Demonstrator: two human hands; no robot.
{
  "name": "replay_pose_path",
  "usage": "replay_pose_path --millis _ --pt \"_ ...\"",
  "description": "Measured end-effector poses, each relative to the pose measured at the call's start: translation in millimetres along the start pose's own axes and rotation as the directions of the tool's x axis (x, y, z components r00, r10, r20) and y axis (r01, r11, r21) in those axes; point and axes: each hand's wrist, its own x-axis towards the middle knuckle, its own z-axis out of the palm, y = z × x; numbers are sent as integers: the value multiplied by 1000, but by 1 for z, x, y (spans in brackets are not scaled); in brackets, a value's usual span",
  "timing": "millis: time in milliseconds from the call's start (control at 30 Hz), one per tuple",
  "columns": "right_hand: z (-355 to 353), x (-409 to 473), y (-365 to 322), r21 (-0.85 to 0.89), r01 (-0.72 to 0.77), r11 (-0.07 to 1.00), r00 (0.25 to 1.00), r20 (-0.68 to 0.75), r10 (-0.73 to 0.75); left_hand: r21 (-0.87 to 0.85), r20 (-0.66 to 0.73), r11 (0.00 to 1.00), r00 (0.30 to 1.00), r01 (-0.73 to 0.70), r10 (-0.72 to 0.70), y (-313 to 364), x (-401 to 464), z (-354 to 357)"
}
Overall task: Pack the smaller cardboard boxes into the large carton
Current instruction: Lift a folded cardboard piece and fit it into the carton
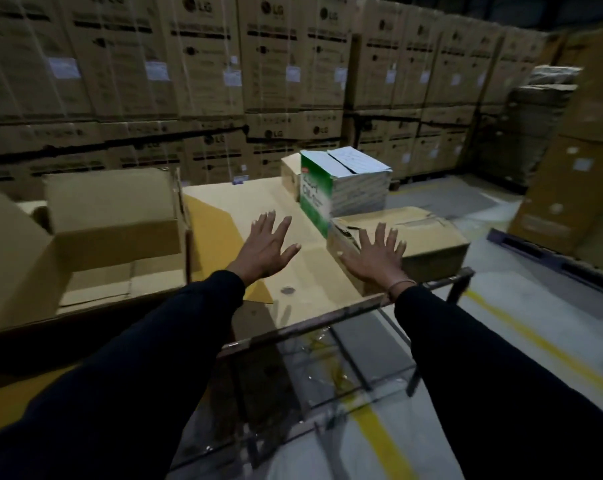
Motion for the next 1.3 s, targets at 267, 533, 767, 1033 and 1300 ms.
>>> replay_pose_path --millis 267,533,767,1033,1300 --pt "25 19 80 126 -107 986 994 18 105 -55 112 996 991 -70 76 67 69 63" --pt "62 102 108 279 -204 938 979 59 196 -144 189 983 972 -110 137 88 186 131" --pt "97 195 120 393 -399 829 916 128 380 -183 301 975 937 -125 177 90 299 193" --pt "125 256 136 368 -566 738 814 104 572 -120 355 978 913 -171 203 94 408 249" --pt "139 279 165 238 -611 755 776 -13 631 -137 447 990 890 -37 95 101 460 276"
